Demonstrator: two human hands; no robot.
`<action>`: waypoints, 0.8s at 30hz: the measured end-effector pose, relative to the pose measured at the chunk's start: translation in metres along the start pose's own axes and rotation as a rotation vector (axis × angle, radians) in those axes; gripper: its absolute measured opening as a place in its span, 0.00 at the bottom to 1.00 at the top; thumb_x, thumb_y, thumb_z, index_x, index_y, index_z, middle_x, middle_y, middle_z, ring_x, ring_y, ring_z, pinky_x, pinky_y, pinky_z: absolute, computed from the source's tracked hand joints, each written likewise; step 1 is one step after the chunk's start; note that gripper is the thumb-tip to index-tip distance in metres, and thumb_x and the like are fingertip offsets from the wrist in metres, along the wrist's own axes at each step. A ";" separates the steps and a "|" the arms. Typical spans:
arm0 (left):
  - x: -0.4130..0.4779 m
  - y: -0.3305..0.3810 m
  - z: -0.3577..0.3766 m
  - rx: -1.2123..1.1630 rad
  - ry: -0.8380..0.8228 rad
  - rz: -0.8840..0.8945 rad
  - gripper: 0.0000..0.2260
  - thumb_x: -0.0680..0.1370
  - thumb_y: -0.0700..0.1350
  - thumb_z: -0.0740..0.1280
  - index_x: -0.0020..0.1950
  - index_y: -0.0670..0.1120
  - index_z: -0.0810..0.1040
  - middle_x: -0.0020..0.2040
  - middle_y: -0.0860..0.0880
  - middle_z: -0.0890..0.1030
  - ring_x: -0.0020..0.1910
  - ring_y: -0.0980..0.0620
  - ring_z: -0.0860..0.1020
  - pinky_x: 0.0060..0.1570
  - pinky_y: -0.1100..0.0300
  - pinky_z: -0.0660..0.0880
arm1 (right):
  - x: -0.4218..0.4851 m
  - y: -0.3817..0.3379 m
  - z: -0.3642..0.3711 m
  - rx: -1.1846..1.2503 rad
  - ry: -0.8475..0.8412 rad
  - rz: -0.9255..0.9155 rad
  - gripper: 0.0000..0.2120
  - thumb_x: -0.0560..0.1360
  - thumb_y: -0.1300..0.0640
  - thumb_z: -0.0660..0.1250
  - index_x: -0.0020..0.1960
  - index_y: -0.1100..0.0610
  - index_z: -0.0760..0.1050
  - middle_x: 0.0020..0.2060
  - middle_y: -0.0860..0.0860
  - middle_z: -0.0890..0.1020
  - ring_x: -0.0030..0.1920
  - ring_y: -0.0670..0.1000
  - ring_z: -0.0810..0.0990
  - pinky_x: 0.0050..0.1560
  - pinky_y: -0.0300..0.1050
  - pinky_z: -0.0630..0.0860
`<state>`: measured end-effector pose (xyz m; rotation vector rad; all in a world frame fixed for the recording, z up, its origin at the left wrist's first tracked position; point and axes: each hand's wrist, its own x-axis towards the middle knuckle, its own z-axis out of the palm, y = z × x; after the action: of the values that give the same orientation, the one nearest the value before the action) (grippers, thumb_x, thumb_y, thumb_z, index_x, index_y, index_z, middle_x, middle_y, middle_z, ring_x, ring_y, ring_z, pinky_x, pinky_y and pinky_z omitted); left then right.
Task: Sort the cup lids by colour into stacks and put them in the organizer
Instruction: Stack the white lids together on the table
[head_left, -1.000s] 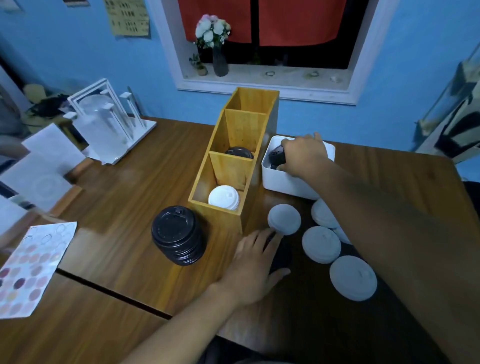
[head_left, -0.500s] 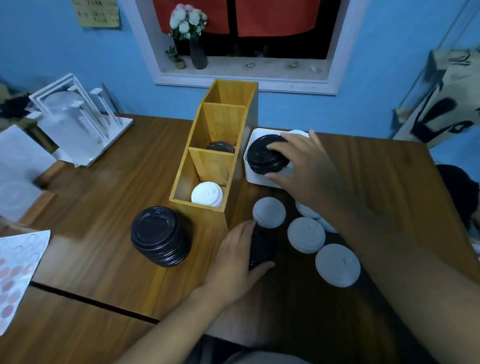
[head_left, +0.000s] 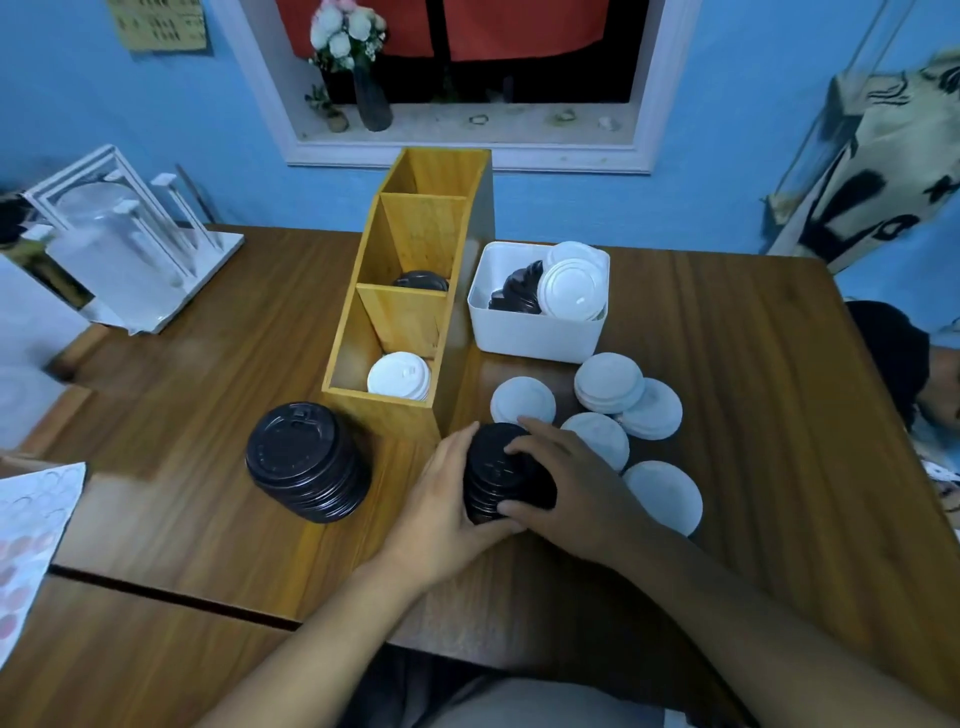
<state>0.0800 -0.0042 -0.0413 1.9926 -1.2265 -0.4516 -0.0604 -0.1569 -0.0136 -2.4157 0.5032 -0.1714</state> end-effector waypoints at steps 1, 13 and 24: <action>0.000 0.000 -0.001 -0.007 -0.002 0.001 0.47 0.70 0.62 0.78 0.81 0.48 0.60 0.75 0.55 0.67 0.74 0.60 0.66 0.73 0.60 0.66 | 0.002 -0.003 -0.002 -0.003 -0.011 0.001 0.27 0.73 0.37 0.70 0.69 0.42 0.68 0.76 0.42 0.63 0.73 0.45 0.64 0.69 0.45 0.65; -0.004 -0.003 -0.004 0.026 0.066 -0.012 0.50 0.71 0.60 0.78 0.83 0.48 0.54 0.74 0.57 0.68 0.73 0.61 0.65 0.71 0.65 0.63 | 0.010 -0.016 -0.003 -0.063 -0.068 0.003 0.25 0.74 0.38 0.69 0.68 0.42 0.67 0.70 0.42 0.71 0.65 0.46 0.72 0.62 0.43 0.72; -0.010 -0.005 -0.009 0.095 -0.015 0.049 0.44 0.75 0.51 0.77 0.83 0.44 0.55 0.79 0.50 0.61 0.75 0.58 0.63 0.69 0.76 0.57 | 0.014 -0.036 0.007 -0.178 -0.114 -0.032 0.24 0.76 0.42 0.68 0.69 0.49 0.71 0.71 0.48 0.69 0.67 0.50 0.70 0.66 0.49 0.71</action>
<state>0.0841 0.0094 -0.0404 2.0365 -1.3255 -0.3915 -0.0342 -0.1330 0.0031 -2.5899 0.4439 -0.0017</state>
